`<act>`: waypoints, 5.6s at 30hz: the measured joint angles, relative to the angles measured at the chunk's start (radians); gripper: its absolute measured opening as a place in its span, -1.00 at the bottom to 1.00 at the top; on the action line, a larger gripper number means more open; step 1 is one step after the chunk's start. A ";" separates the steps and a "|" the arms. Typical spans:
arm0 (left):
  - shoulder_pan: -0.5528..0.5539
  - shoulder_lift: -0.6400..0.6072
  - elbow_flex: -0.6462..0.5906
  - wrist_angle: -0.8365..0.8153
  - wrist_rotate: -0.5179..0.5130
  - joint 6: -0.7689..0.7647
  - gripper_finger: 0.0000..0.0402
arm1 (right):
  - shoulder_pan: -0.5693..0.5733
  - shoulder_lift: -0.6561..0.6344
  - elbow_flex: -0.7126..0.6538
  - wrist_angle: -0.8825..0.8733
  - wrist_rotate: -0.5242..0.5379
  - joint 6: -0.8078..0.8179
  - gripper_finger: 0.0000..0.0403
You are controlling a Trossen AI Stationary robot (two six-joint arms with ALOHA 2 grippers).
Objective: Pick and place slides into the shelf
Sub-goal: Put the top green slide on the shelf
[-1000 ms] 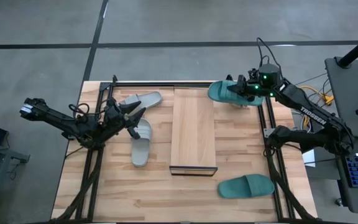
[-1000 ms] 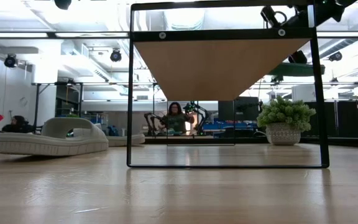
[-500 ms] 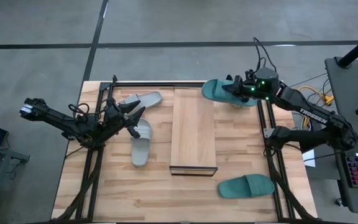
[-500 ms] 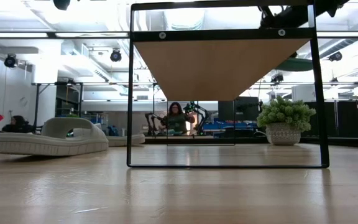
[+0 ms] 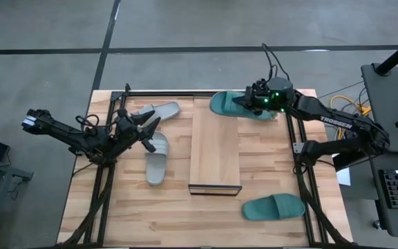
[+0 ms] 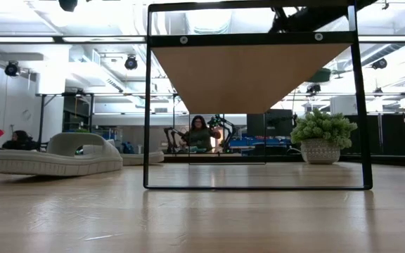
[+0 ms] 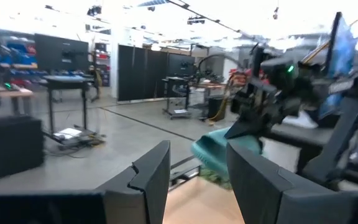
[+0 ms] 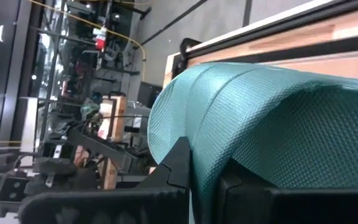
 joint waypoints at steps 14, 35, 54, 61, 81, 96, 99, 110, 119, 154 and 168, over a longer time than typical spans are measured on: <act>0.000 -0.017 0.000 0.000 -0.052 0.242 -0.30 | 0.037 0.286 0.251 -0.092 -0.091 0.013 -0.95; -0.001 -0.036 0.000 0.001 -0.051 0.347 -0.30 | 0.053 0.481 0.453 -0.229 -0.114 0.005 -0.95; -0.001 -0.036 0.000 0.000 -0.051 0.348 -0.30 | 0.054 0.544 0.449 -0.178 -0.121 0.057 -0.95; -0.001 -0.036 0.000 0.000 -0.051 0.348 -0.30 | 0.054 0.554 0.449 -0.180 -0.108 0.055 -0.95; 0.000 -0.036 0.000 -0.001 -0.051 0.348 -0.30 | 0.031 0.572 0.443 -0.184 -0.089 0.039 -0.95; 0.000 -0.035 -0.001 -0.001 -0.051 0.348 -0.30 | 0.032 0.572 0.433 -0.159 -0.064 0.068 -0.95; 0.000 -0.035 -0.001 -0.001 -0.051 0.348 -0.30 | 0.032 0.572 0.428 -0.123 -0.060 0.083 -0.95; -0.001 -0.035 -0.001 -0.001 -0.051 0.348 -0.30 | 0.032 0.570 0.381 -0.070 -0.060 0.111 -0.95; -0.001 -0.035 -0.001 -0.002 -0.051 0.348 -0.30 | 0.032 0.570 0.379 -0.069 -0.060 0.109 -0.95; 0.000 -0.035 -0.001 -0.002 -0.051 0.348 -0.30 | 0.032 0.570 0.380 -0.083 -0.084 0.092 -0.04; 0.000 -0.035 -0.001 -0.002 -0.051 0.348 -0.30 | 0.032 0.567 0.391 -0.125 -0.087 0.056 0.03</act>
